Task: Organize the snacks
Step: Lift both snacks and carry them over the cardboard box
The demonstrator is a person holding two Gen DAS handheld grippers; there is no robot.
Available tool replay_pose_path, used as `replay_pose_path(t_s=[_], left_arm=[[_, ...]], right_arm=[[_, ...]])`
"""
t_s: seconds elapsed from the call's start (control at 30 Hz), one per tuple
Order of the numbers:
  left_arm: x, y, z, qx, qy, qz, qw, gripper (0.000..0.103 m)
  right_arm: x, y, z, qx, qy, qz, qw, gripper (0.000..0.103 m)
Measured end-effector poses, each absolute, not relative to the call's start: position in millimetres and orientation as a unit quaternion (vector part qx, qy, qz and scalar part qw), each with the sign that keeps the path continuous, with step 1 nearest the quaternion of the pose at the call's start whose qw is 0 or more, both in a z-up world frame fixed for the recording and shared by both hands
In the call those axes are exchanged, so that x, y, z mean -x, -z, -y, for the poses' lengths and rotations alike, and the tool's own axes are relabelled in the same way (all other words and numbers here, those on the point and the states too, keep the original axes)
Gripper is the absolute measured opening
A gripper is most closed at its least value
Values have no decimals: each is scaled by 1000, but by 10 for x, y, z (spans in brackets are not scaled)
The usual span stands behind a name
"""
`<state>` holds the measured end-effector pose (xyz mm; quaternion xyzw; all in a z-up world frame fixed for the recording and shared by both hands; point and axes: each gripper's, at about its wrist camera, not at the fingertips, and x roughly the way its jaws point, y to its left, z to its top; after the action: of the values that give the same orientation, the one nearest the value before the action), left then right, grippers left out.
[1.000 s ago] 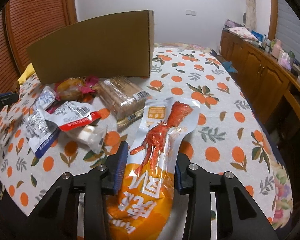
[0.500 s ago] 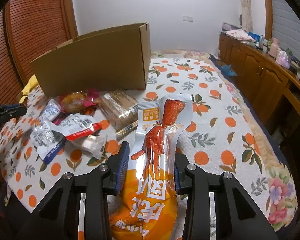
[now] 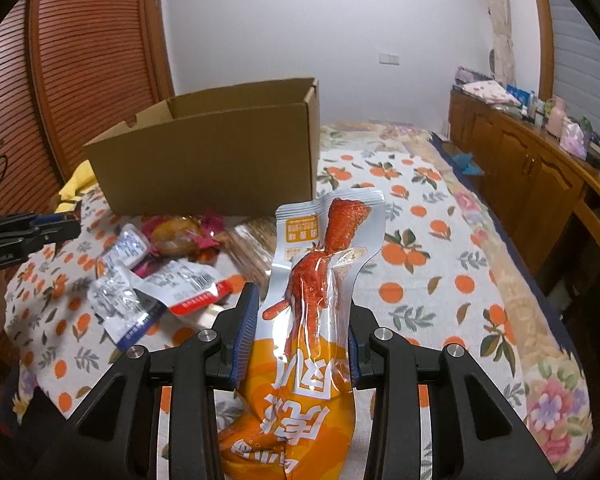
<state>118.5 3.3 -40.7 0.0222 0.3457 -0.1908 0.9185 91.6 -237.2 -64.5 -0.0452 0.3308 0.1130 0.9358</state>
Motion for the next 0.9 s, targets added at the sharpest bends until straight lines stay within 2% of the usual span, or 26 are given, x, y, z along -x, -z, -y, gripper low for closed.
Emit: replay_pose_path(t_s=[0.47, 0.9], left_arm=[[-1405, 179, -41, -19, 193, -326, 925, 25], [-1879, -185, -102, -24, 187, -302, 934, 25]], right_arm=[[-1046, 358, 2143, 68, -149, -300, 940, 36], [-1518, -41, 1863, 106, -199, -263, 938, 36]])
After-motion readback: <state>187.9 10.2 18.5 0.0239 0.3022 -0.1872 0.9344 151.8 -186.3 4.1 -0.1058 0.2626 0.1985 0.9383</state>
